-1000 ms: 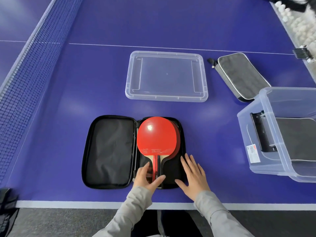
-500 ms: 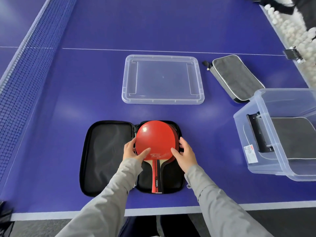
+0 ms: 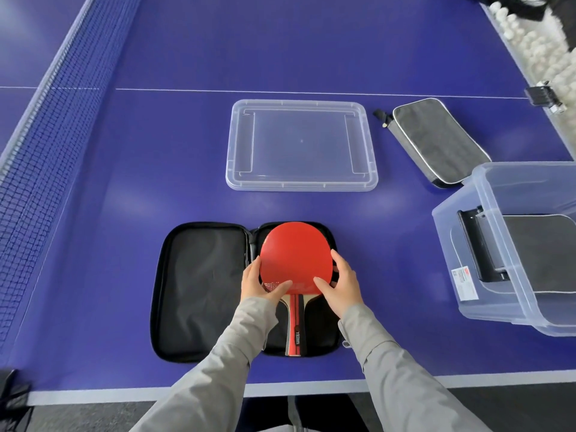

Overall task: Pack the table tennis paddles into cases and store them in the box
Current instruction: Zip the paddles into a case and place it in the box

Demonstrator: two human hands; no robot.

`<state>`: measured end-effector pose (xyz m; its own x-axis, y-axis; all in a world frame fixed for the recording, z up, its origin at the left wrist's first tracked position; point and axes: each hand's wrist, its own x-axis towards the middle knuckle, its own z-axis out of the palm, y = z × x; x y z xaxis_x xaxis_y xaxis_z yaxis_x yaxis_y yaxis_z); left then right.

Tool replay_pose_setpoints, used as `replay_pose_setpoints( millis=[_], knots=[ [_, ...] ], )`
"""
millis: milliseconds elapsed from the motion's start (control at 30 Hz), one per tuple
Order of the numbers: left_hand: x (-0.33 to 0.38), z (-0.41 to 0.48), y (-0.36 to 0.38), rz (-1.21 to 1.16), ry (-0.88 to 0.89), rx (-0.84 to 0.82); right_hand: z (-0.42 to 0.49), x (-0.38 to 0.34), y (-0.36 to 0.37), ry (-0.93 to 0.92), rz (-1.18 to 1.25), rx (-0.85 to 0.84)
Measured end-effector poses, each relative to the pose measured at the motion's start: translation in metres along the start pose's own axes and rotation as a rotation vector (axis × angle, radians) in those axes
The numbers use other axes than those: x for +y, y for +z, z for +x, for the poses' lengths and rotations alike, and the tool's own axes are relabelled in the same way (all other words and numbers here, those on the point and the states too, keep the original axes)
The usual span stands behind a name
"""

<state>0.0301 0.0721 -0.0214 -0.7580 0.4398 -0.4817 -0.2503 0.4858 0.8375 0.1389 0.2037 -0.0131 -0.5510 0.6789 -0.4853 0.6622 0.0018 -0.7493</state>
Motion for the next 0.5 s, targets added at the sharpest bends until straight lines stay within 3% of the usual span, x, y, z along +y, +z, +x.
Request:
replay_pose_setpoints(
  millis=[133,300,400,500],
  knots=[
    [-0.002,0.001,-0.005,0.003,0.006,0.023,-0.002,0.002,-0.002,-0.034,-0.023,-0.017],
    [-0.021,-0.009,-0.059,0.273,0.041,0.4,-0.017,0.026,-0.014,-0.088,-0.127,0.024],
    [-0.049,-0.018,-0.108,0.384,-0.159,0.572,-0.029,0.048,-0.02,-0.081,-0.275,0.013],
    [-0.072,-0.031,-0.144,0.408,-0.349,0.615,-0.036,0.063,-0.019,-0.114,-0.455,-0.037]
  ],
)
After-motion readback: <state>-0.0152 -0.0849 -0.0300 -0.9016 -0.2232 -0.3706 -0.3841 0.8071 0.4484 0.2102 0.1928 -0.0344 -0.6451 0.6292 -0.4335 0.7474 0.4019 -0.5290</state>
